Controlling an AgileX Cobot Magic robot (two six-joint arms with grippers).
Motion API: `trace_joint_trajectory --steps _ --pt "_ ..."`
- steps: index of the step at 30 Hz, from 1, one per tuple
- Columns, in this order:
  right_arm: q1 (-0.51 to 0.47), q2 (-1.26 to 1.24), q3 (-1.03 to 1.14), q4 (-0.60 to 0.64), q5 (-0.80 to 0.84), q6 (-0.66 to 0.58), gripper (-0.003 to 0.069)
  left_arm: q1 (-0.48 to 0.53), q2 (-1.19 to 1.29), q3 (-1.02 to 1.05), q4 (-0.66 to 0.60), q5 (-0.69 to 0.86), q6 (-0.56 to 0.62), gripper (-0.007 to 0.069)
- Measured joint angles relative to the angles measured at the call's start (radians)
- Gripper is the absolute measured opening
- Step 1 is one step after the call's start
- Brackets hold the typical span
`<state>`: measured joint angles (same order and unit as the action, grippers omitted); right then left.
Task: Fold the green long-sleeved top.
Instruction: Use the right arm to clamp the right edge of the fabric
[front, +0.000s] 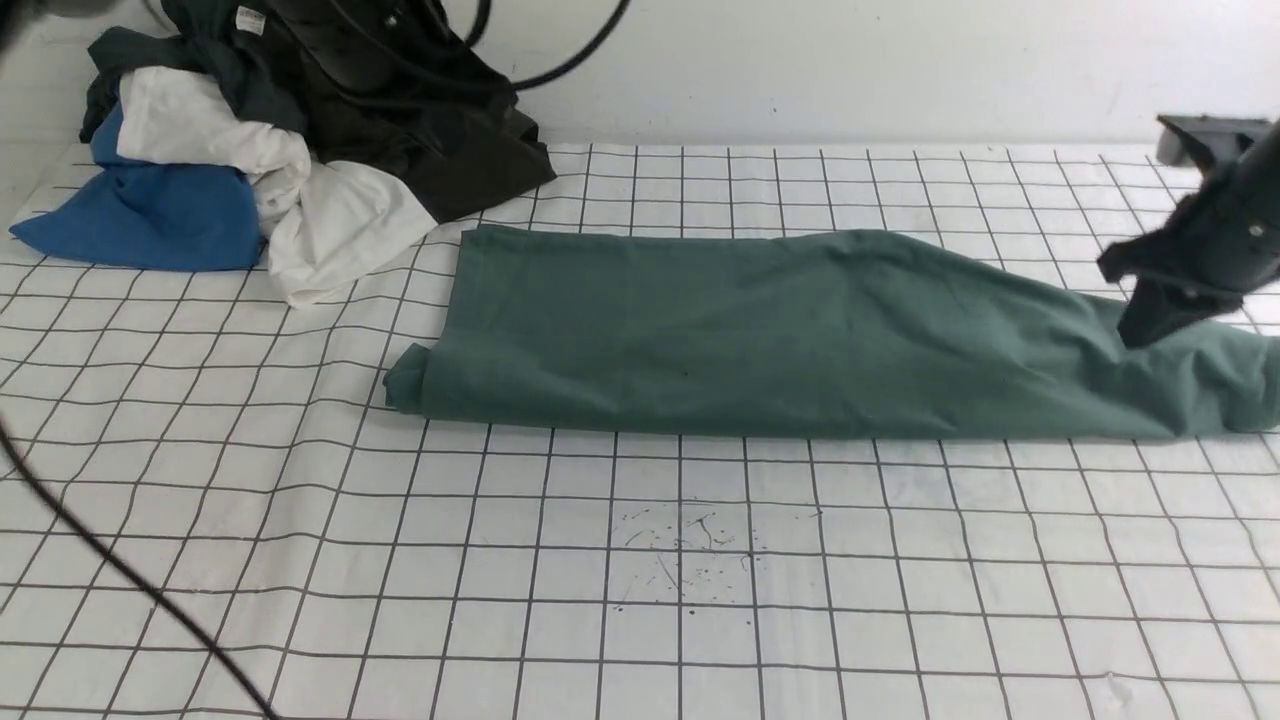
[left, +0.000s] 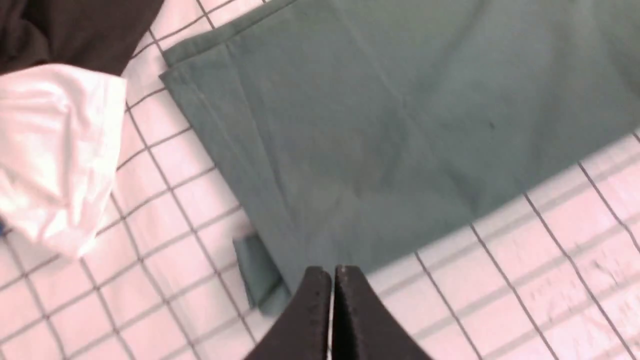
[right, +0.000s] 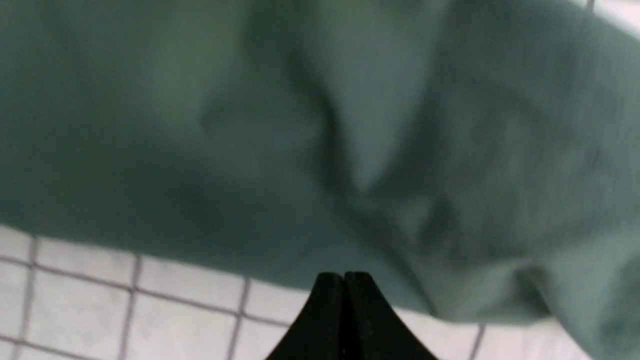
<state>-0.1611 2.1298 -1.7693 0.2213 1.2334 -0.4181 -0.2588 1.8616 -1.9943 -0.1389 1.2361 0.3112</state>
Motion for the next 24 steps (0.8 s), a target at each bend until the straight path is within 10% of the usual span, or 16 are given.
trace_joint_trajectory --steps 8,17,24 --pt "-0.143 0.031 0.077 -0.204 -0.308 0.238 -0.0010 0.000 -0.297 0.389 0.014 -0.046 0.014 -0.0008" --pt "-0.173 -0.017 0.022 -0.169 -0.222 0.311 -0.0006 0.000 -0.544 0.653 0.211 -0.068 -0.140 -0.0008" --pt "-0.173 -0.008 0.011 -0.091 -0.198 0.292 0.0174 0.000 -0.738 0.904 0.447 -0.115 -0.342 -0.0008"
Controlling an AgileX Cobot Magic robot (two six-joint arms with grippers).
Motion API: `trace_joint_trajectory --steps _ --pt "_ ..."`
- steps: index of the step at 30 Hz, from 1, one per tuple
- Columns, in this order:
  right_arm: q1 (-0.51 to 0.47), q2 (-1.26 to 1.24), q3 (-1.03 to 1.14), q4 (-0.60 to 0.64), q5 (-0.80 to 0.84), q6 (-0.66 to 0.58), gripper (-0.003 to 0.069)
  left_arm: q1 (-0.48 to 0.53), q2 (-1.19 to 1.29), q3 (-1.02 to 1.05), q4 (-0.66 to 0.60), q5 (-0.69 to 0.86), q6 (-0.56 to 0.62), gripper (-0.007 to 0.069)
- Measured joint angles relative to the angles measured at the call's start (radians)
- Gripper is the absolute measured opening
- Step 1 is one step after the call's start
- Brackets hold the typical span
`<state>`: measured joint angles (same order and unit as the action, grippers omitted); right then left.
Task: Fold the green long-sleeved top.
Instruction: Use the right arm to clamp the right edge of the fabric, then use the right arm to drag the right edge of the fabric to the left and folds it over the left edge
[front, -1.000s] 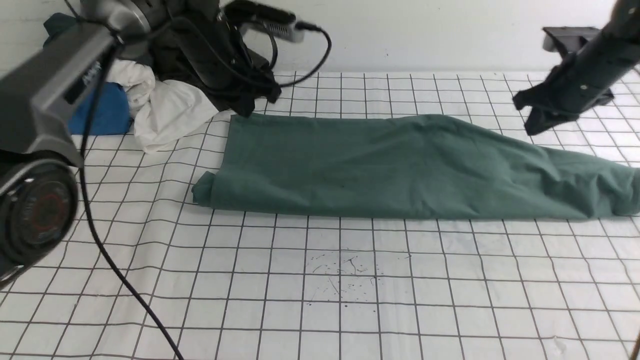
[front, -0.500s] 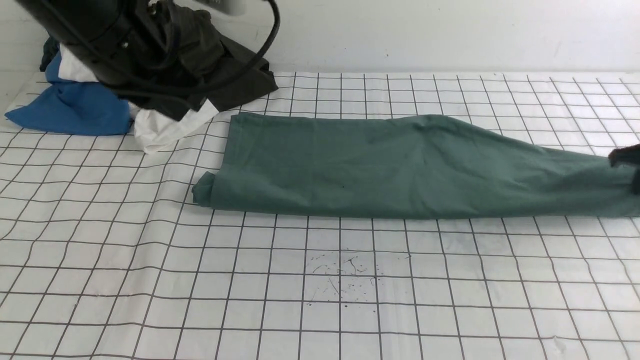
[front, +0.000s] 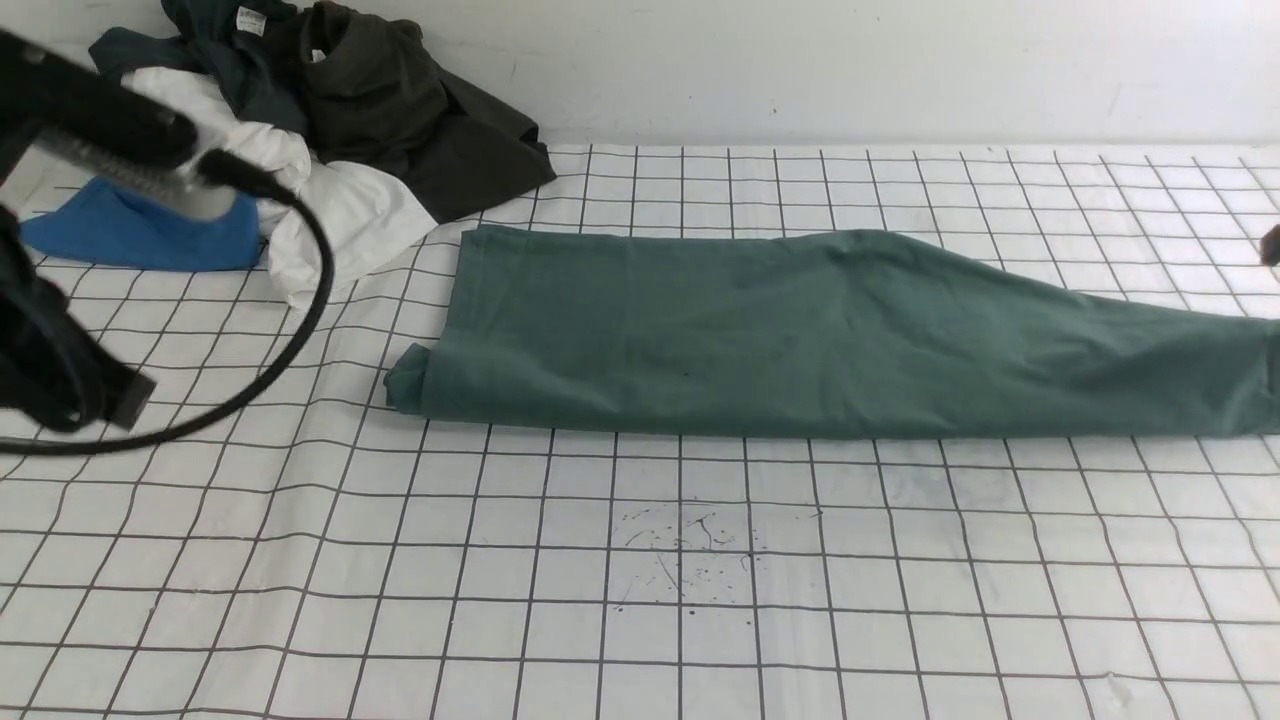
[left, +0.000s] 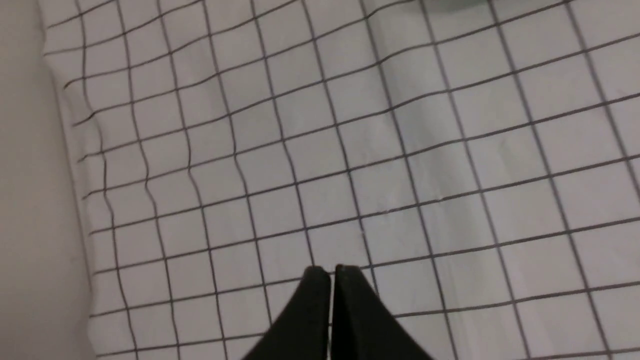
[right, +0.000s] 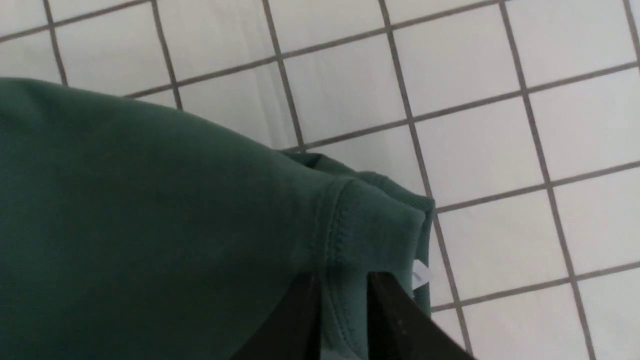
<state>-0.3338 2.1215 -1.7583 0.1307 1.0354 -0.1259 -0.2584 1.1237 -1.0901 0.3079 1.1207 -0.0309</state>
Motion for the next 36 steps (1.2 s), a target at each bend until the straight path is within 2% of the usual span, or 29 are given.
trace_joint_trajectory --steps 1,2,3,5,8,10,12,13,16,17,19,20,23,30,34,36 --pt "0.000 0.020 0.000 0.001 0.000 0.000 0.0235 0.000 -0.021 0.046 0.035 -0.022 -0.037 -0.0008" --pt "0.000 0.027 0.000 0.001 0.000 0.000 0.0257 0.000 -0.027 0.061 0.040 -0.025 -0.043 -0.0008" --pt "0.000 0.058 0.000 0.001 0.000 0.004 0.0344 0.000 -0.045 0.116 0.080 -0.052 -0.080 -0.0008" --pt "0.000 0.098 0.000 -0.008 0.000 0.017 0.0435 0.001 -0.054 0.166 0.108 -0.083 -0.118 -0.0008" --pt "0.000 0.135 -0.003 -0.014 0.003 0.045 0.0518 0.002 -0.055 0.212 0.130 -0.116 -0.148 -0.0008" --pt "0.000 0.142 -0.010 -0.003 0.009 0.039 0.0524 0.002 -0.055 0.230 0.136 -0.141 -0.156 -0.0008" --pt "0.000 0.143 -0.012 0.007 0.019 0.009 0.0496 0.002 -0.055 0.235 0.140 -0.162 -0.160 -0.0007" --pt "-0.003 0.143 -0.015 0.030 0.030 -0.035 0.0428 0.002 -0.055 0.236 0.141 -0.177 -0.163 -0.0007" --pt "-0.005 0.143 -0.023 0.055 0.049 -0.067 0.0332 0.002 -0.055 0.236 0.143 -0.184 -0.163 -0.0007" --pt "-0.005 0.144 -0.037 0.068 0.075 -0.078 0.0251 0.002 -0.055 0.237 0.143 -0.184 -0.164 -0.0007" --pt "-0.004 0.144 -0.061 0.074 0.104 -0.083 0.0171 0.002 -0.055 0.237 0.143 -0.183 -0.164 -0.0007" --pt "-0.004 0.140 -0.087 0.075 0.121 -0.087 0.0106 0.002 -0.055 0.237 0.142 -0.181 -0.164 -0.0007" --pt "-0.004 0.107 -0.174 0.068 0.162 -0.090 0.0020 0.002 -0.055 0.237 0.140 -0.180 -0.165 -0.0007" --pt "0.023 0.003 -0.408 0.056 0.214 -0.058 0.0010 0.002 -0.055 0.237 0.092 -0.185 -0.172 -0.0007" --pt "0.135 -0.044 -0.536 0.098 0.218 -0.030 0.0010 0.002 -0.055 0.237 0.031 -0.207 -0.172 -0.0007" --pt "0.247 -0.050 -0.572 0.150 0.216 -0.005 0.0009 0.002 -0.055 0.237 -0.010 -0.212 -0.170 -0.0007"
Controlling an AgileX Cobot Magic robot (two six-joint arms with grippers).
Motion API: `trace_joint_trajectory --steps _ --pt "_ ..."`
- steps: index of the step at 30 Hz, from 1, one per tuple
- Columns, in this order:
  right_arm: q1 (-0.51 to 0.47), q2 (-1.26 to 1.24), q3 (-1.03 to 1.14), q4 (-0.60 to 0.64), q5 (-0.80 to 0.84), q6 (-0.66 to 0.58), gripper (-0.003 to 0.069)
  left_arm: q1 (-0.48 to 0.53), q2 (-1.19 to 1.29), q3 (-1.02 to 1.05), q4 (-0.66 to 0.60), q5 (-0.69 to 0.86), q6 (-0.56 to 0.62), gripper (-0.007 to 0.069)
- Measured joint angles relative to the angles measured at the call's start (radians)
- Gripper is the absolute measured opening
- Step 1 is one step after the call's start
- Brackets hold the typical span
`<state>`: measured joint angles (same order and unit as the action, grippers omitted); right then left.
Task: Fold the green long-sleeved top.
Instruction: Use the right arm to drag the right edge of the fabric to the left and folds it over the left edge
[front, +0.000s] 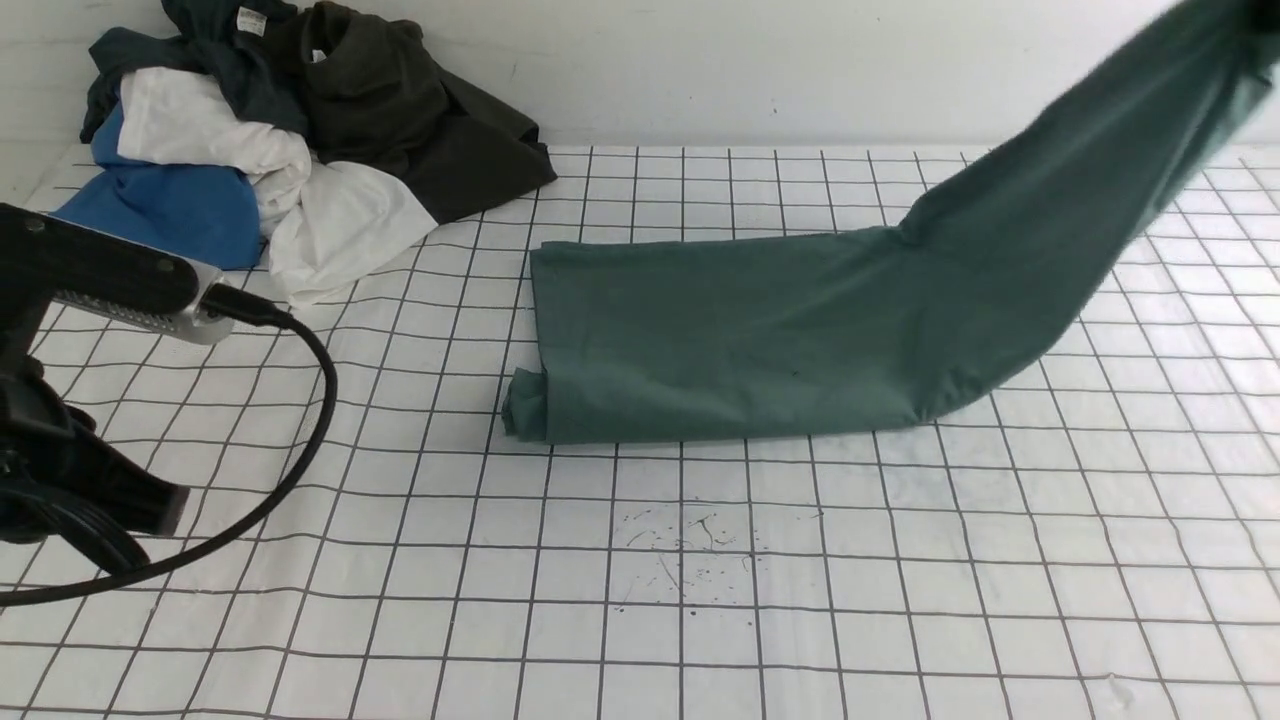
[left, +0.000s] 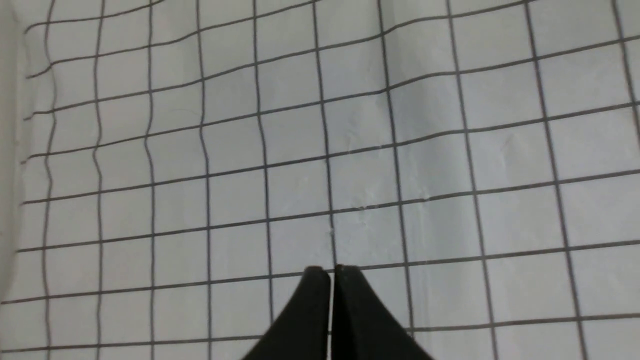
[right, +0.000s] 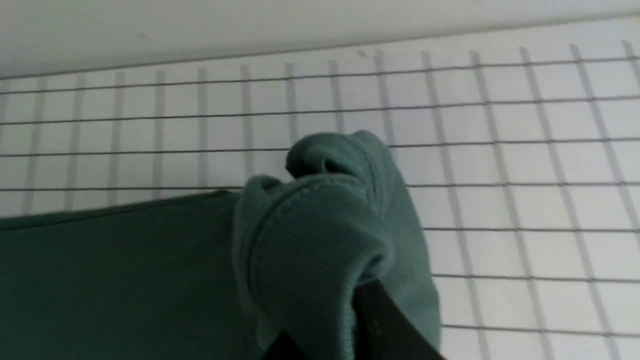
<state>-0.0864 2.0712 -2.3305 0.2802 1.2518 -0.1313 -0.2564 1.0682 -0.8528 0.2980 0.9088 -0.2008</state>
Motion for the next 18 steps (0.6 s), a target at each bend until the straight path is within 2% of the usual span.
trace_joint_trajectory --steps 4,5,6,7,10,14,16,18 --pt "0.203 0.039 -0.001 0.099 -0.001 0.018 0.0010 0.000 0.000 0.000 -0.030 0.000 0.007 -0.0007" --pt "0.306 0.082 -0.001 0.142 -0.026 0.013 0.0010 0.000 0.000 0.000 -0.032 0.000 0.008 -0.0007" --pt "0.317 0.088 -0.001 0.142 -0.031 0.012 0.0010 0.000 0.000 0.000 -0.032 -0.001 0.009 -0.0007" --pt "0.398 0.153 0.000 0.165 -0.082 0.001 0.0010 0.000 0.000 0.000 -0.033 -0.002 0.009 -0.0007" --pt "0.515 0.265 0.002 0.179 -0.203 -0.011 0.0010 0.000 0.000 0.000 -0.034 -0.007 0.009 -0.0007" --pt "0.581 0.385 0.004 0.194 -0.314 -0.013 0.0036 0.000 0.000 0.000 -0.037 -0.023 0.010 -0.0007" --pt "0.588 0.415 0.005 0.213 -0.348 -0.013 0.0074 0.000 -0.001 0.000 -0.039 -0.023 0.010 -0.0007" --pt "0.584 0.434 0.007 0.243 -0.368 -0.013 0.0160 0.000 -0.001 0.000 -0.044 -0.024 0.010 -0.0007"
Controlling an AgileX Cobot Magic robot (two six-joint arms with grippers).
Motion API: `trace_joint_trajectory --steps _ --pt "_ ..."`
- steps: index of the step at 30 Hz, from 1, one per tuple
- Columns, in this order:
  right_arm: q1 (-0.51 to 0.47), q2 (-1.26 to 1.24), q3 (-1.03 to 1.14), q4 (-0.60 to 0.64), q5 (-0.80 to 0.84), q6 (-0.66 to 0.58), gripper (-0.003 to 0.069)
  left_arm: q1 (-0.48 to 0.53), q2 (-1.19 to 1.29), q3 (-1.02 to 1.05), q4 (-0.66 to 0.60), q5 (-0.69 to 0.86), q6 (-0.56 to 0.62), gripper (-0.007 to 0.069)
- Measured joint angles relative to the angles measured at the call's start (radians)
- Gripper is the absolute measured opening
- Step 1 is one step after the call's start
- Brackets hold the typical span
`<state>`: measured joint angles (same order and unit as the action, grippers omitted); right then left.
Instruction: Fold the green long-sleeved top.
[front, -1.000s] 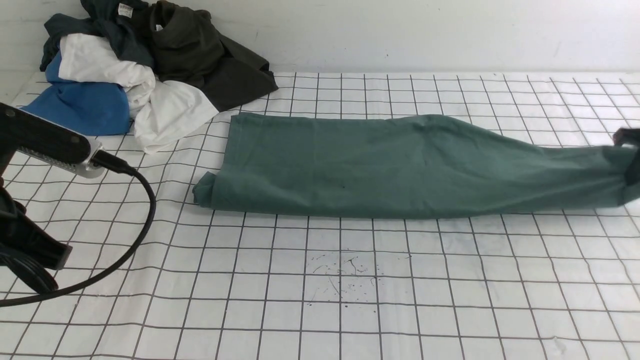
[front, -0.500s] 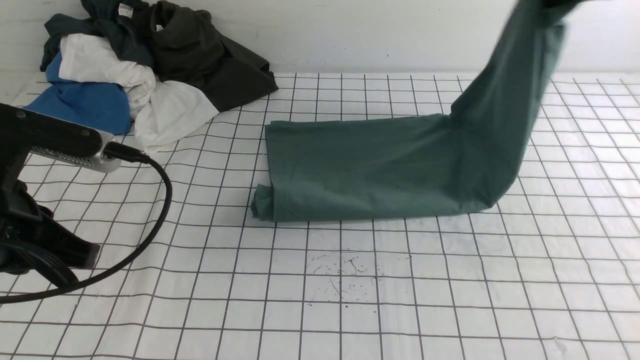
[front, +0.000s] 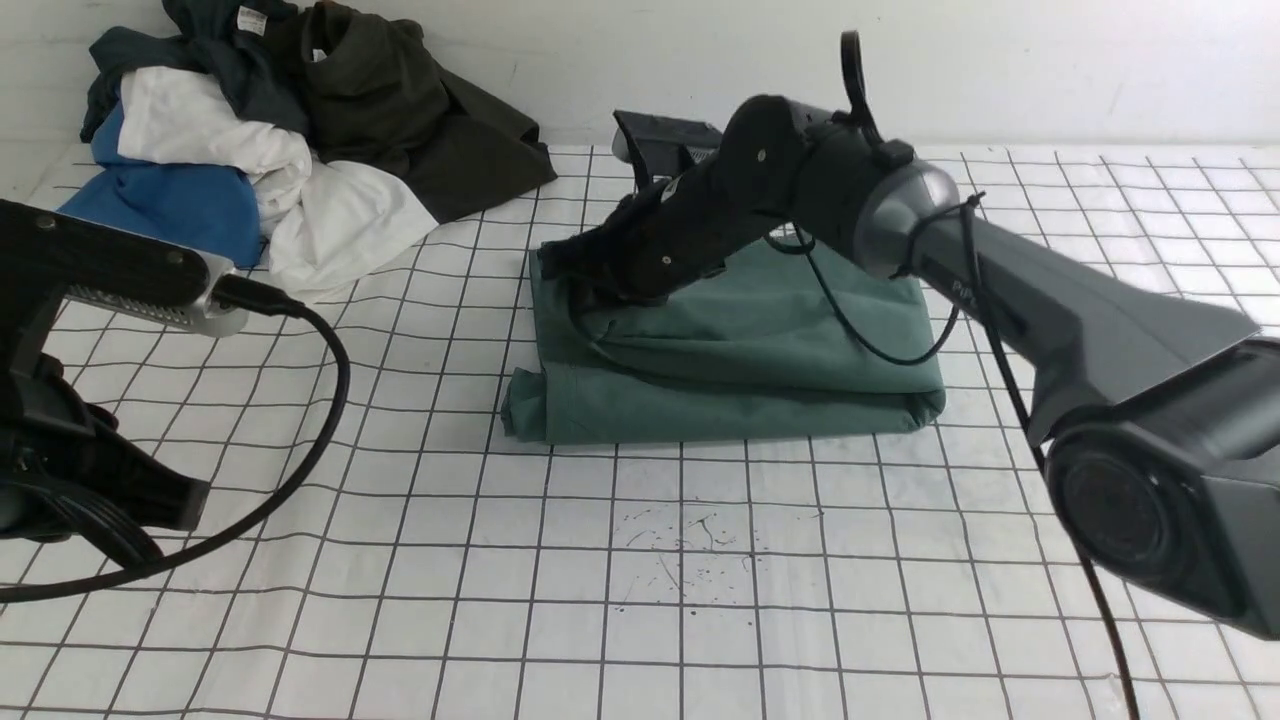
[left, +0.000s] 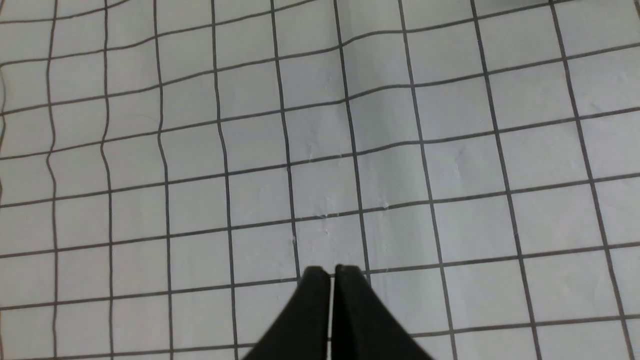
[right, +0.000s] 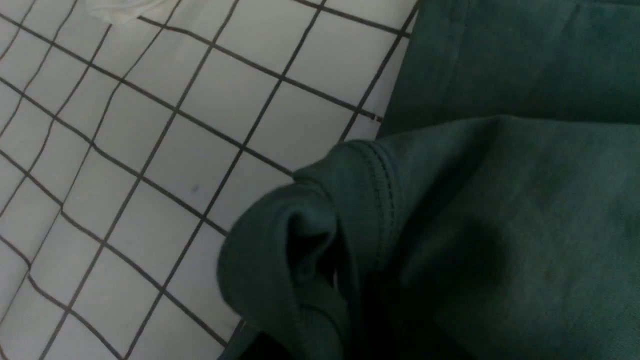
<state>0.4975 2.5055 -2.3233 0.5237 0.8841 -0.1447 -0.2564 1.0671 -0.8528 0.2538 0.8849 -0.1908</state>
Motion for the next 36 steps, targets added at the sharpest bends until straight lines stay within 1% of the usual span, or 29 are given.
trace_joint_trajectory --steps 1,3,6,9,11,13,15,19,20,21,23,24,26,28,33,34,36 --pt "-0.002 0.000 0.000 0.005 0.000 0.000 0.0160 0.000 0.000 0.000 0.000 0.000 0.000 -0.0007" --pt "-0.014 -0.014 0.000 0.023 0.006 -0.006 0.0242 0.000 -0.003 0.000 0.000 0.000 0.000 -0.0007" --pt "-0.038 -0.062 -0.012 0.026 0.056 -0.041 0.0311 0.000 -0.039 0.000 0.000 -0.002 0.000 -0.0007" --pt "-0.058 -0.102 -0.028 0.024 0.090 -0.084 0.0326 0.000 -0.092 0.000 0.001 -0.020 0.000 -0.0007" --pt "-0.074 -0.137 -0.041 0.021 0.121 -0.121 0.0326 0.000 -0.166 0.004 0.019 -0.065 0.000 -0.0007" --pt "-0.078 -0.144 -0.044 0.014 0.134 -0.132 0.0314 0.000 -0.212 0.009 0.030 -0.100 0.000 -0.0007" --pt "-0.077 -0.128 -0.045 0.008 0.147 -0.139 0.0267 0.000 -0.289 0.028 0.055 -0.152 0.000 -0.0007" --pt "-0.049 -0.034 -0.045 0.036 0.123 -0.138 0.0141 0.000 -0.365 0.083 0.091 -0.225 0.000 -0.0007" --pt "-0.047 -0.034 -0.045 0.039 0.119 -0.139 0.0135 0.000 -0.367 0.087 0.091 -0.225 0.000 -0.0007" --pt "-0.036 -0.005 -0.043 0.052 0.096 -0.138 0.0102 0.000 -0.376 0.106 0.096 -0.240 0.000 -0.0007" --pt "-0.008 0.051 -0.038 0.026 0.036 -0.090 0.0023 0.000 -0.379 0.155 0.105 -0.270 0.000 -0.0007" --pt "-0.004 0.057 -0.036 0.013 0.026 -0.063 0.0009 0.000 -0.379 0.167 0.106 -0.280 0.000 -0.0007" --pt "-0.003 0.059 -0.035 0.008 0.016 -0.034 -0.0006 0.000 -0.379 0.187 0.110 -0.289 0.000 -0.0007" --pt "-0.005 0.054 -0.043 0.016 0.020 -0.035 -0.0010 0.000 -0.379 0.194 0.114 -0.294 0.000 -0.0007" --pt "-0.017 -0.005 -0.123 0.018 0.174 -0.162 -0.0011 0.000 -0.379 0.195 0.123 -0.312 0.001 -0.0007" --pt "-0.017 -0.015 -0.129 0.016 0.181 -0.167 -0.0011 0.000 -0.379 0.195 0.123 -0.312 0.001 -0.0007" --pt "-0.023 -0.083 -0.147 -0.030 0.270 -0.220 -0.0011 0.000 -0.379 0.197 0.124 -0.313 -0.008 -0.0007"
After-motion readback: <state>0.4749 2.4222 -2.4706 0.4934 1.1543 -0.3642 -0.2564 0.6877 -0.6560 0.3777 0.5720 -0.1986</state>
